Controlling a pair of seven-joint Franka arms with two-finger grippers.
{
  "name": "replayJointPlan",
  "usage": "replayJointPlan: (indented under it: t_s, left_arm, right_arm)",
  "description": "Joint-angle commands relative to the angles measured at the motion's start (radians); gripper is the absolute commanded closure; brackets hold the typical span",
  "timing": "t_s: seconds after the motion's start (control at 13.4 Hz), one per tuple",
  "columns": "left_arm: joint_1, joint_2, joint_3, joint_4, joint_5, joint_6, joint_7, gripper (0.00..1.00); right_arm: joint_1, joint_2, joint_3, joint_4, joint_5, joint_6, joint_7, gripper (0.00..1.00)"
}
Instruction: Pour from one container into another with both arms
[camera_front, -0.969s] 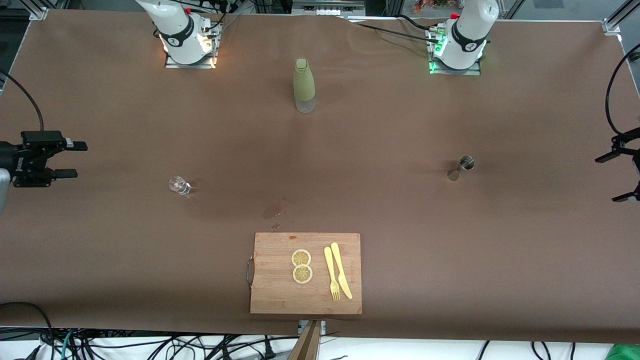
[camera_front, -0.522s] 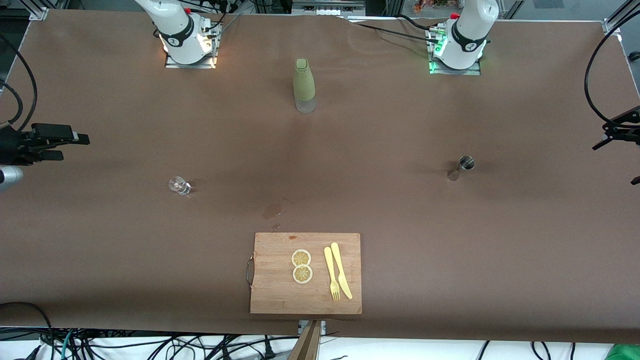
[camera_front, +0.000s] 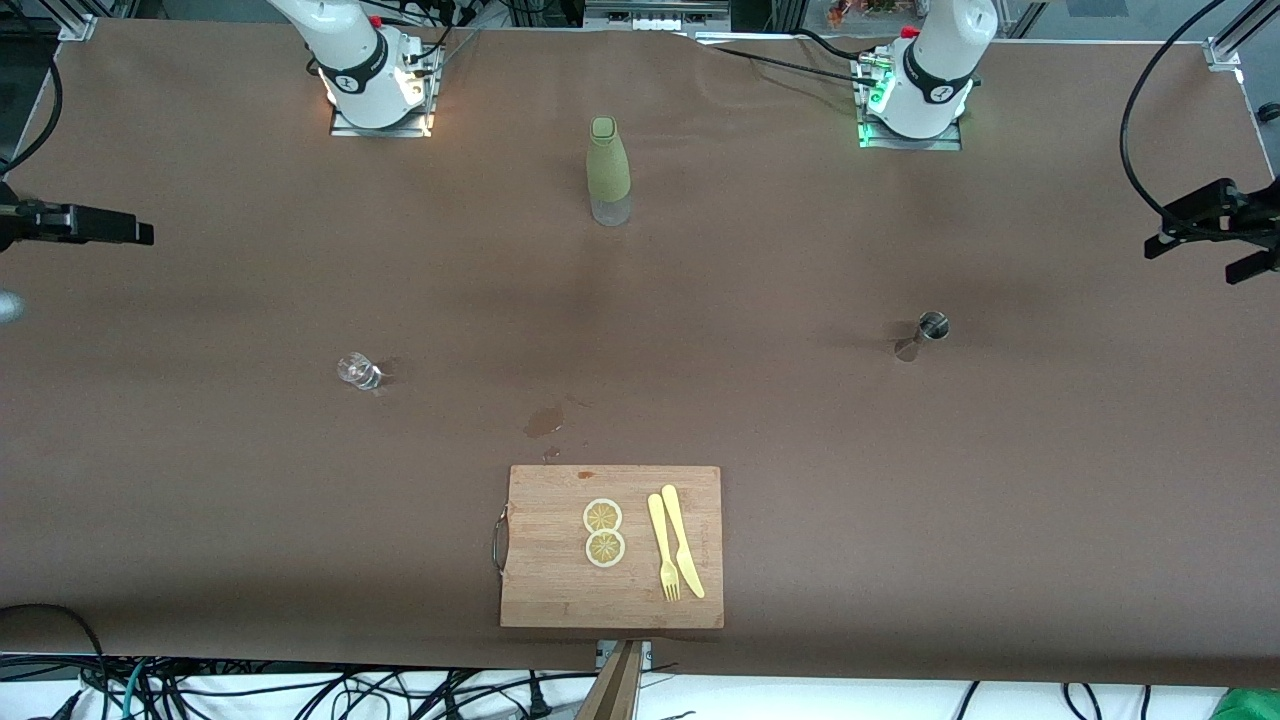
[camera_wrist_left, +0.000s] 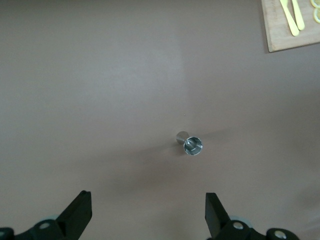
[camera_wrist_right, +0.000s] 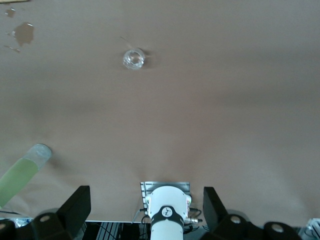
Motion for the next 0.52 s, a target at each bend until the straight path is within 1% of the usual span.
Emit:
replayJointPlan:
  t_s: [0.0, 0.15, 0.3, 0.45]
  left_arm:
    - [-0.012, -0.039, -0.024, -0.032, 0.036, -0.011, -0.102, 0.0]
    - [0.021, -0.036, -0.119, -0.023, 0.051, -0.014, -0.177, 0.0]
    - [0.048, -0.037, -0.202, -0.02, 0.068, -0.017, -0.275, 0.0]
    - [0.057, -0.037, -0.251, -0.018, 0.068, -0.028, -0.355, 0.0]
  right_arm:
    - [-0.004, -0.138, 0.009, -0.21, -0.027, 0.119, 0.012, 0.0]
    - [-0.006, -0.193, 0.008, -0.311, -0.019, 0.231, -0.008, 0.0]
    - [-0.007, -0.237, 0.006, -0.328, -0.033, 0.277, 0.003, 0.0]
    - [-0.009, -0.276, 0.008, -0.334, -0.028, 0.283, -0.002, 0.0]
